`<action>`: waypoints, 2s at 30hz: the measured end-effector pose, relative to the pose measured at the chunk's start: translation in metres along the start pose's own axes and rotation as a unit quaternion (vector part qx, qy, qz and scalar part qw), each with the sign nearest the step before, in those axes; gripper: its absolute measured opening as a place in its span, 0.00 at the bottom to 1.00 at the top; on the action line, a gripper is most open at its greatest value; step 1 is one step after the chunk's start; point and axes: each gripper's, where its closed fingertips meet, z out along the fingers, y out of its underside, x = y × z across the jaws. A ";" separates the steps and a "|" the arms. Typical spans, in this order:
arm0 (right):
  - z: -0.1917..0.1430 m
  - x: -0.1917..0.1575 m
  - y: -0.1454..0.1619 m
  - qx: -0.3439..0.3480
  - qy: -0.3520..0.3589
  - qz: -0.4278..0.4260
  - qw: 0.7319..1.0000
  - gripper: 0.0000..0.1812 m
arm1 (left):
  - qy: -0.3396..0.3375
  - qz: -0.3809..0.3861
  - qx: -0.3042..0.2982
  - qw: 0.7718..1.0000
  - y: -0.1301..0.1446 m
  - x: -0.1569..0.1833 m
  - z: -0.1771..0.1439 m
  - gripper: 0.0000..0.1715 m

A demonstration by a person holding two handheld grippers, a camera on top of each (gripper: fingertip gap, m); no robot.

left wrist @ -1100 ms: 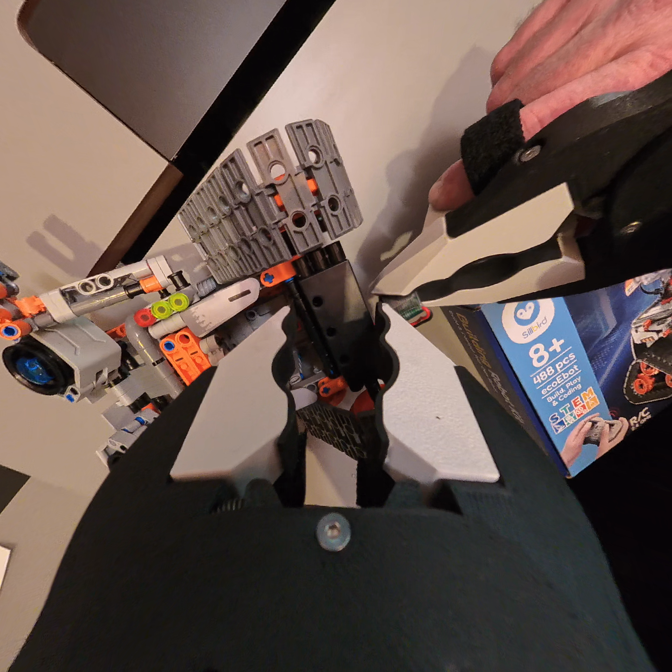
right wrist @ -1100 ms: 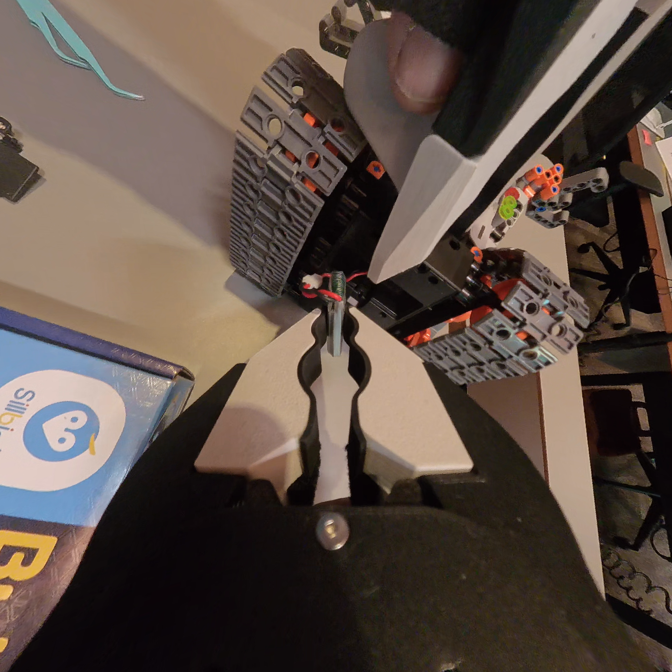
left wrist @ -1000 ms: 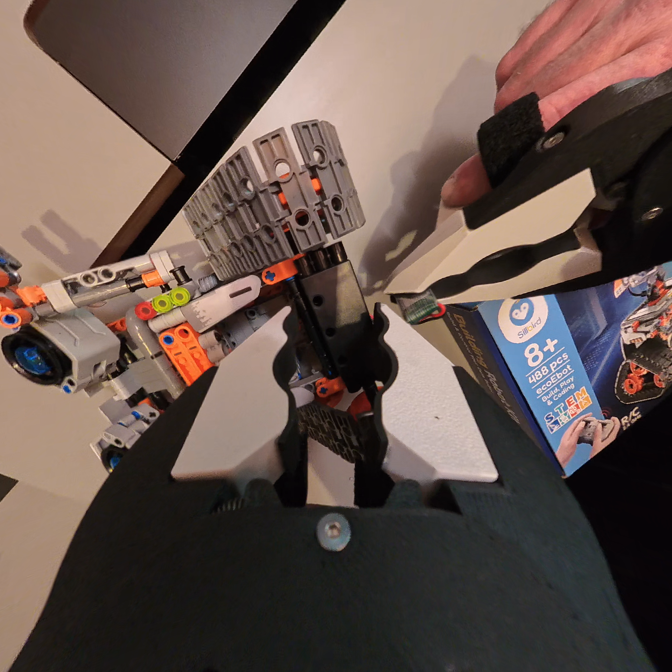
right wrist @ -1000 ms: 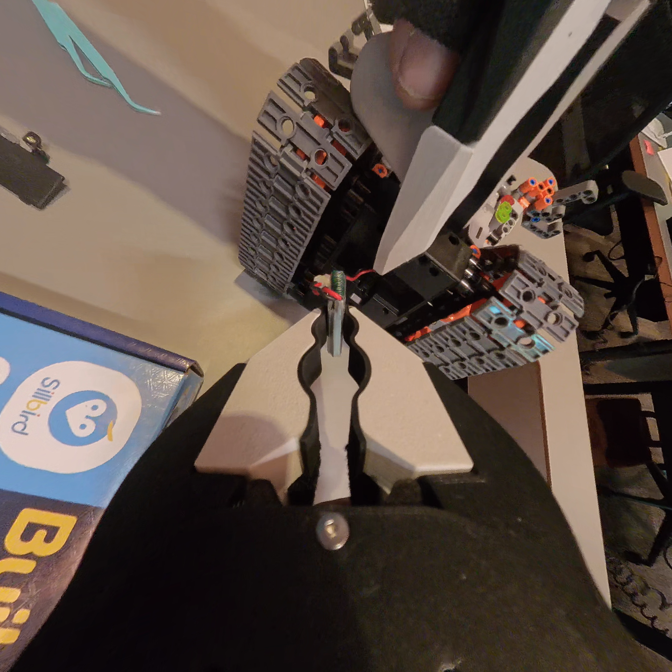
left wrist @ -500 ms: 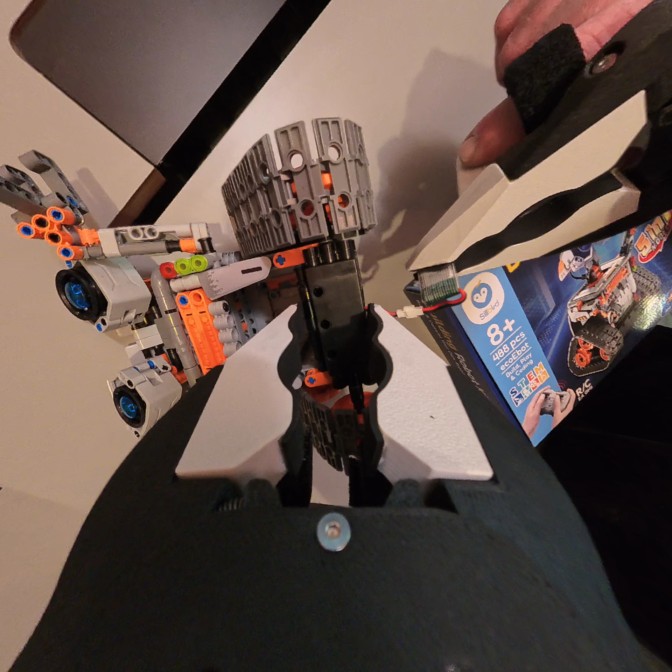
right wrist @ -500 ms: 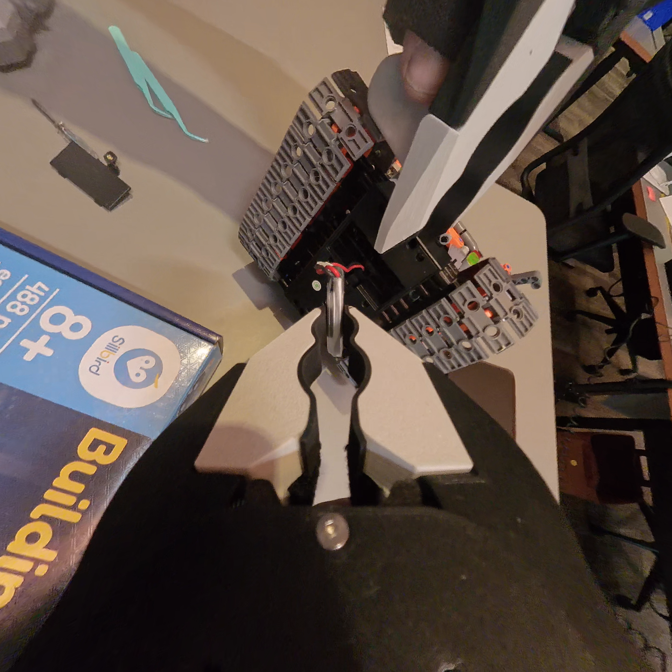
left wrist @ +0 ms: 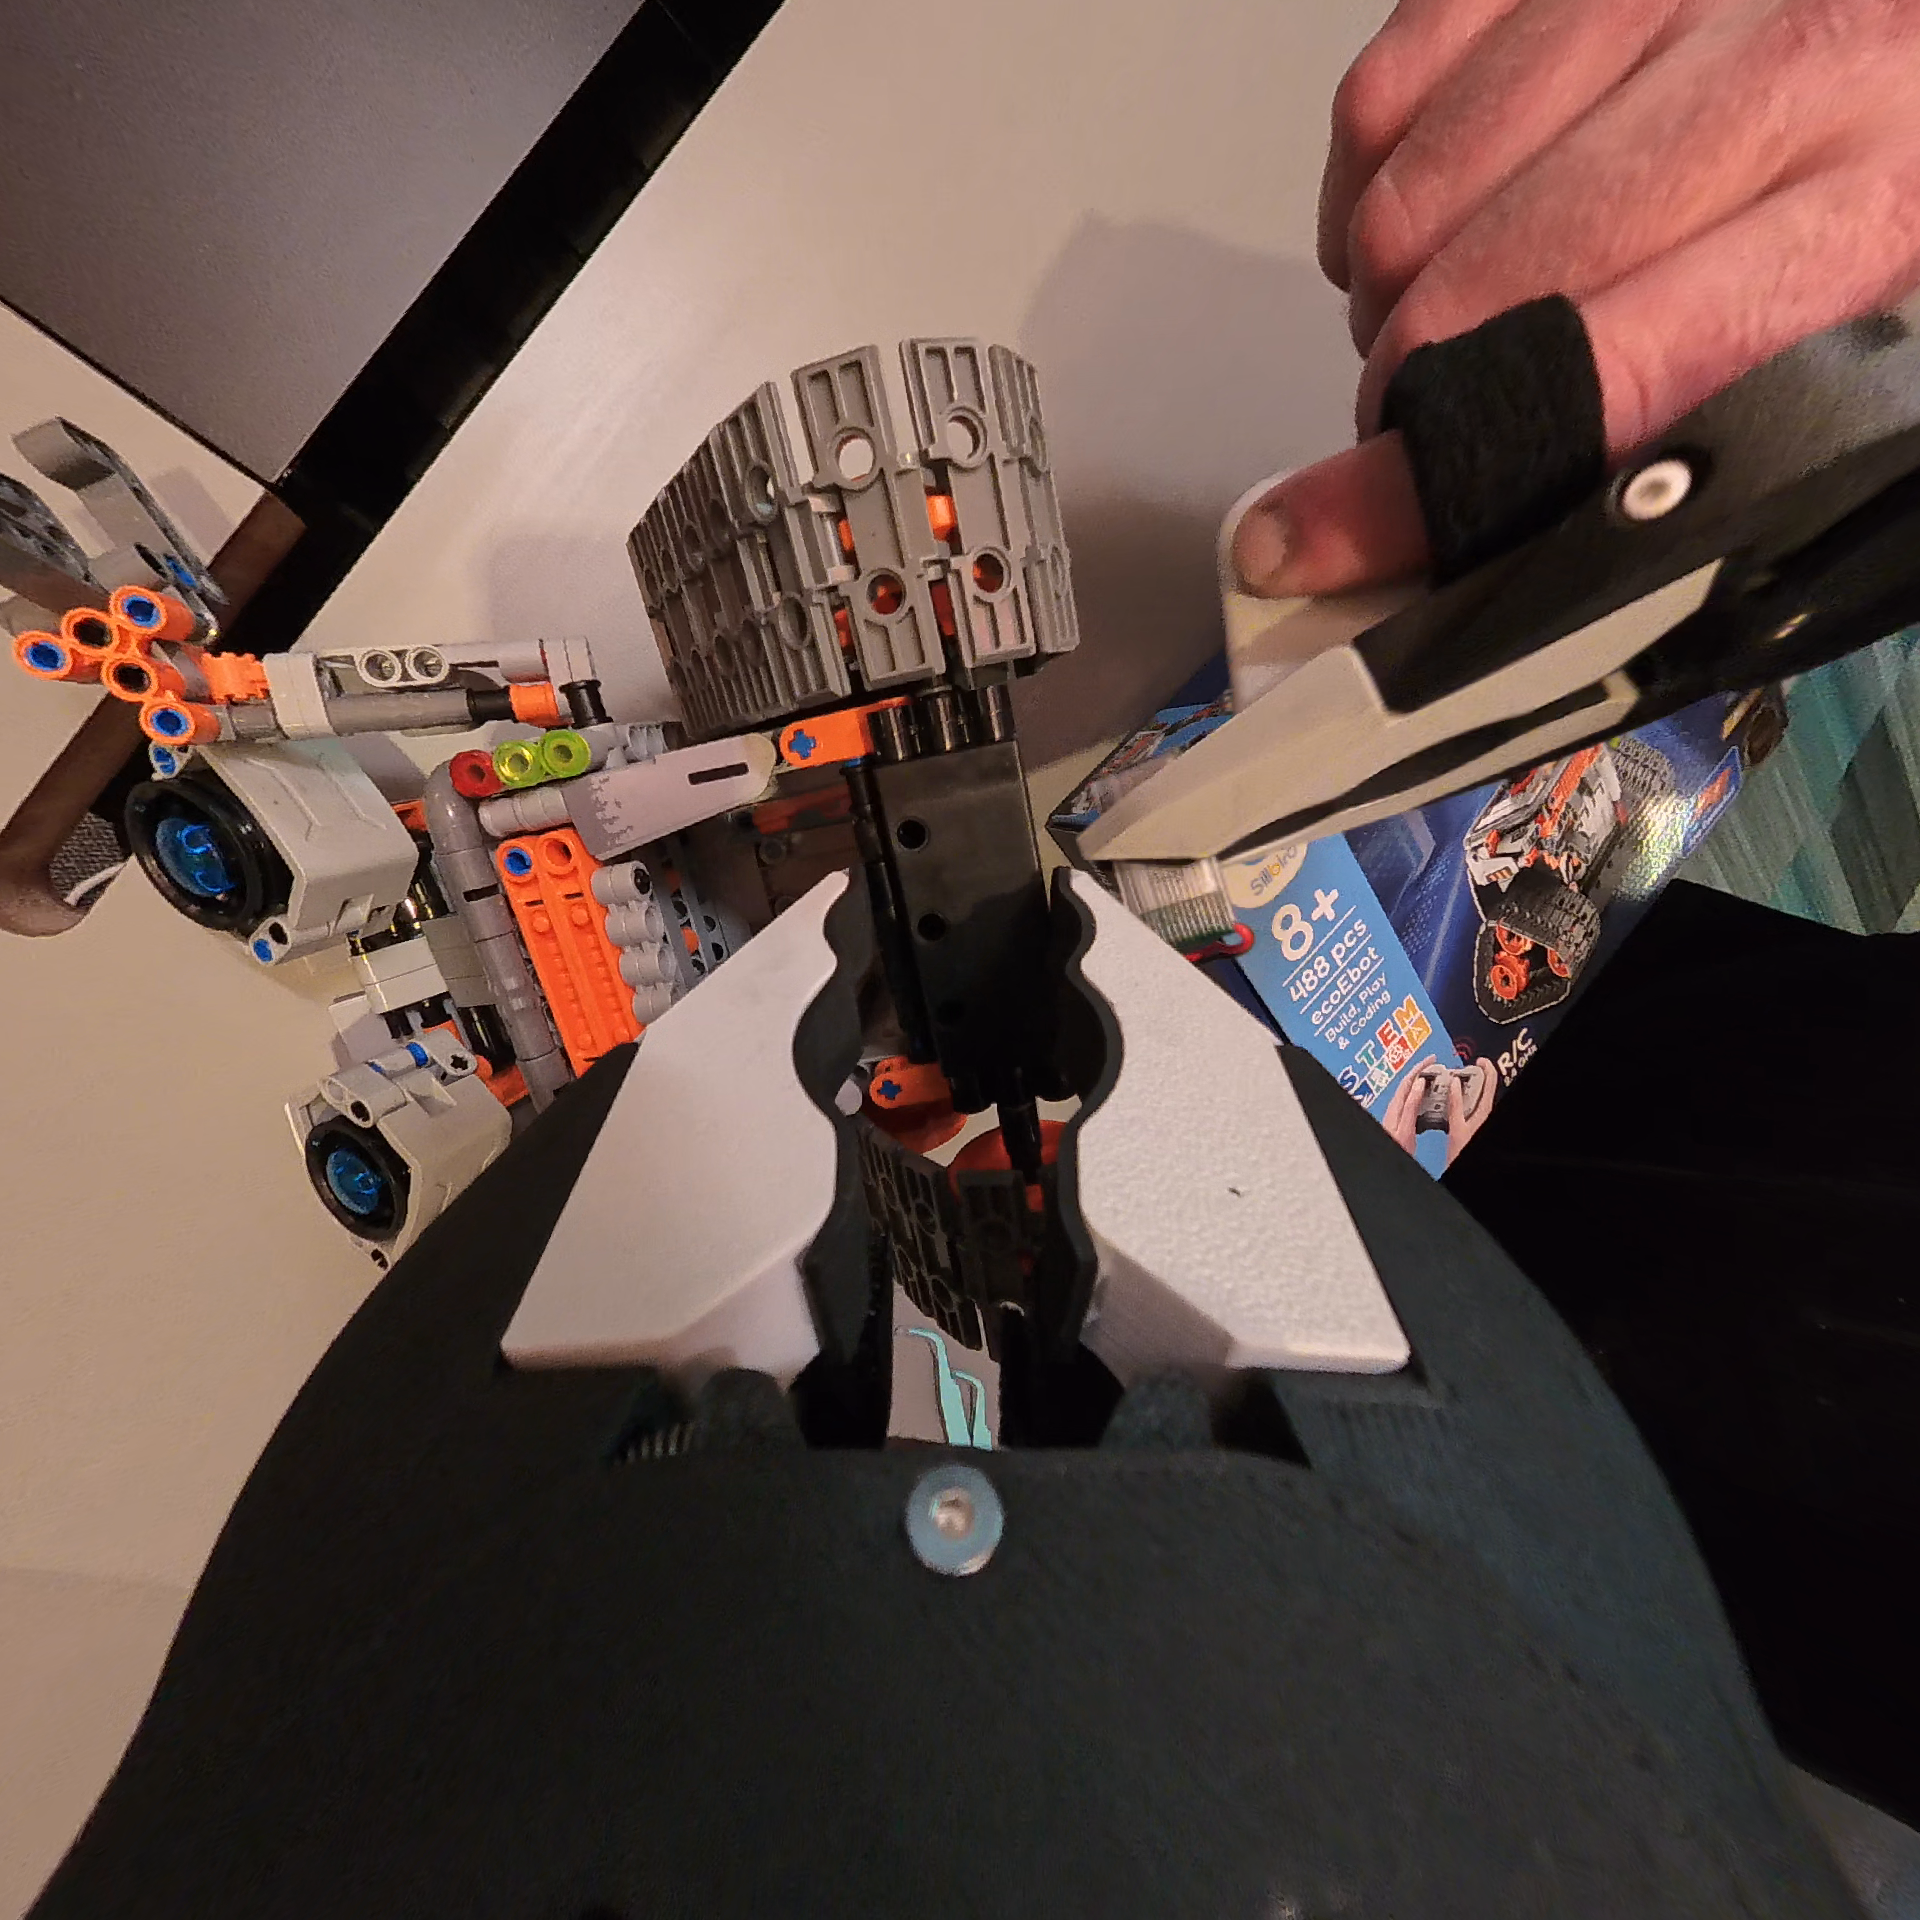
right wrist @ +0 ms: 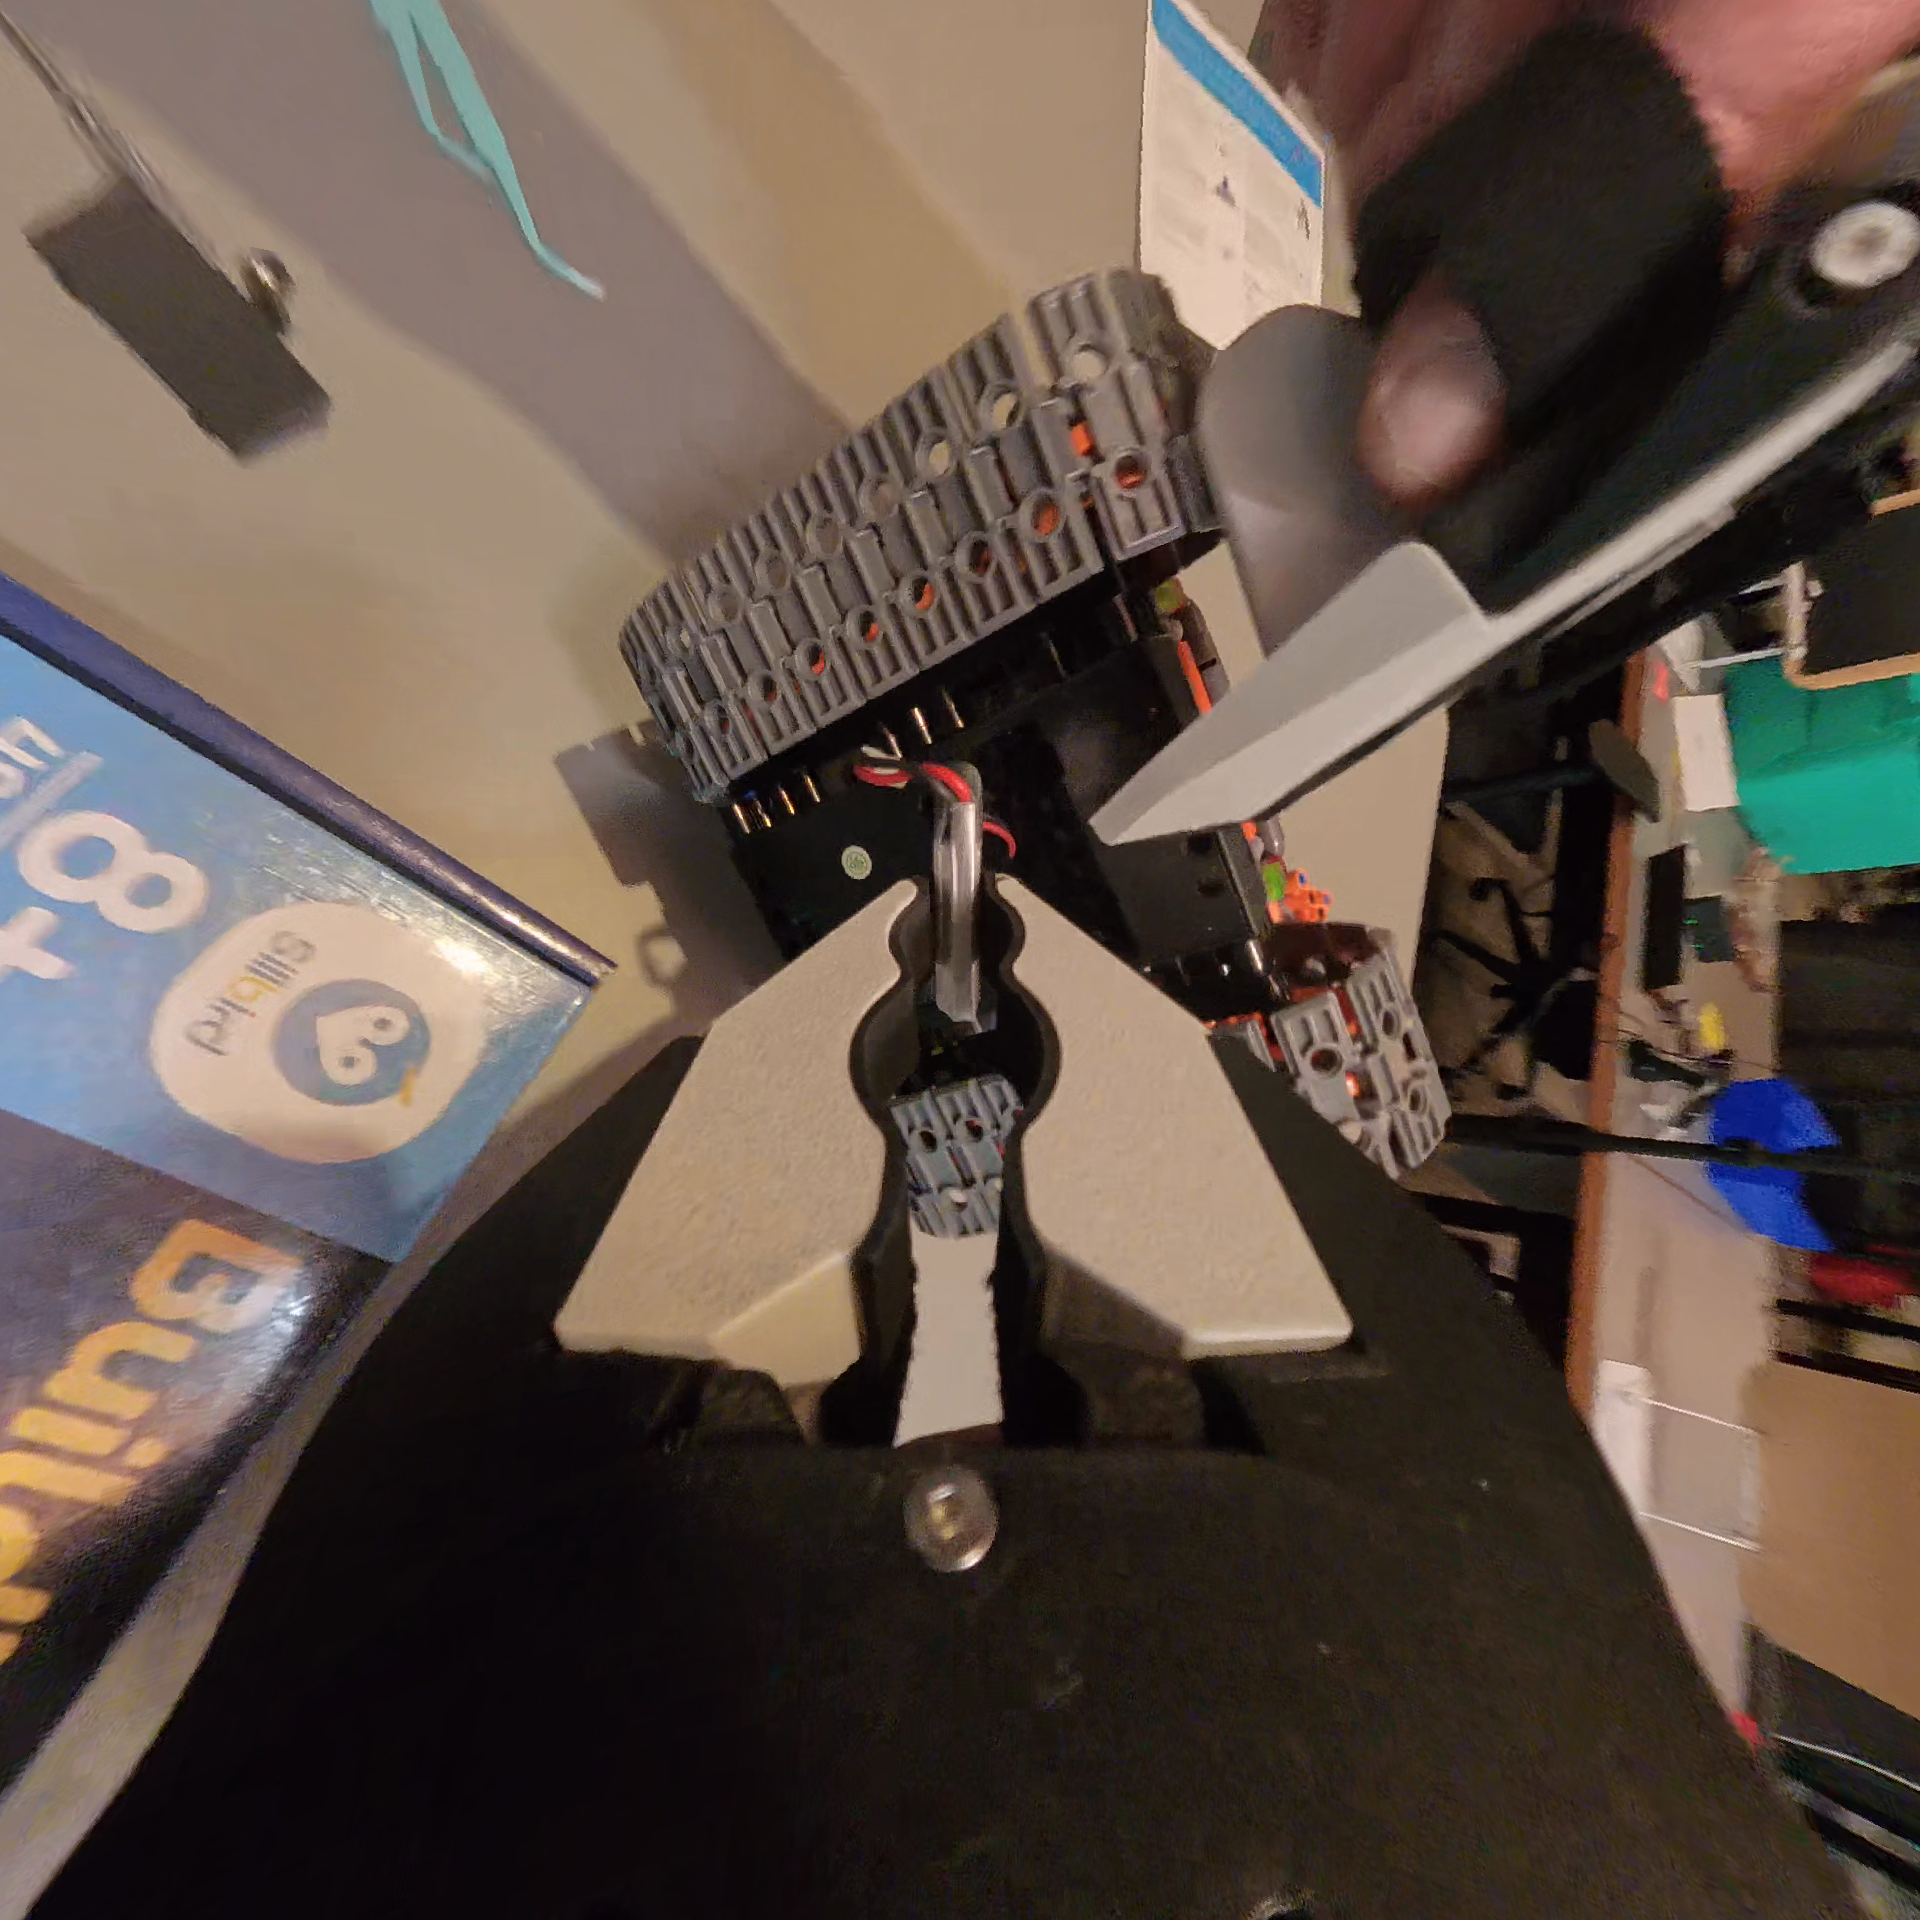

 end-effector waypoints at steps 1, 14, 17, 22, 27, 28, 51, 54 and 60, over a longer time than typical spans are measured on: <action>0.003 -0.001 0.000 -0.007 0.005 -0.015 1.000 0.03 | 0.000 0.000 0.000 1.000 0.000 0.000 0.000 0.19; 0.014 0.004 0.001 -0.023 0.078 -0.076 0.994 0.06 | 0.000 0.015 -0.009 1.000 0.005 0.003 0.006 0.19; 0.014 0.006 0.000 -0.013 0.085 -0.073 0.994 0.07 | 0.003 0.014 -0.008 1.000 0.005 0.003 0.005 0.19; 0.011 0.006 -0.002 0.007 0.098 -0.041 0.994 0.10 | 0.008 0.013 -0.005 1.000 0.005 0.003 0.004 0.19; 0.000 0.007 -0.003 0.030 0.114 -0.012 0.993 0.05 | 0.010 0.014 -0.004 1.000 0.005 0.003 0.004 0.19; -0.001 0.007 -0.003 0.034 0.113 -0.004 0.993 0.05 | 0.011 0.014 -0.004 1.000 0.005 0.003 0.003 0.19; -0.009 -0.035 0.011 0.091 -0.162 0.392 0.901 0.03 | -0.054 0.074 -0.026 0.995 0.015 0.009 0.019 0.19; -0.005 -0.045 0.012 0.080 -0.172 0.375 0.908 0.03 | -0.063 0.087 -0.029 0.994 0.017 0.012 0.023 0.20; -0.003 -0.047 0.010 0.077 -0.173 0.365 0.911 0.03 | -0.085 0.097 -0.029 0.991 0.023 0.020 0.033 0.22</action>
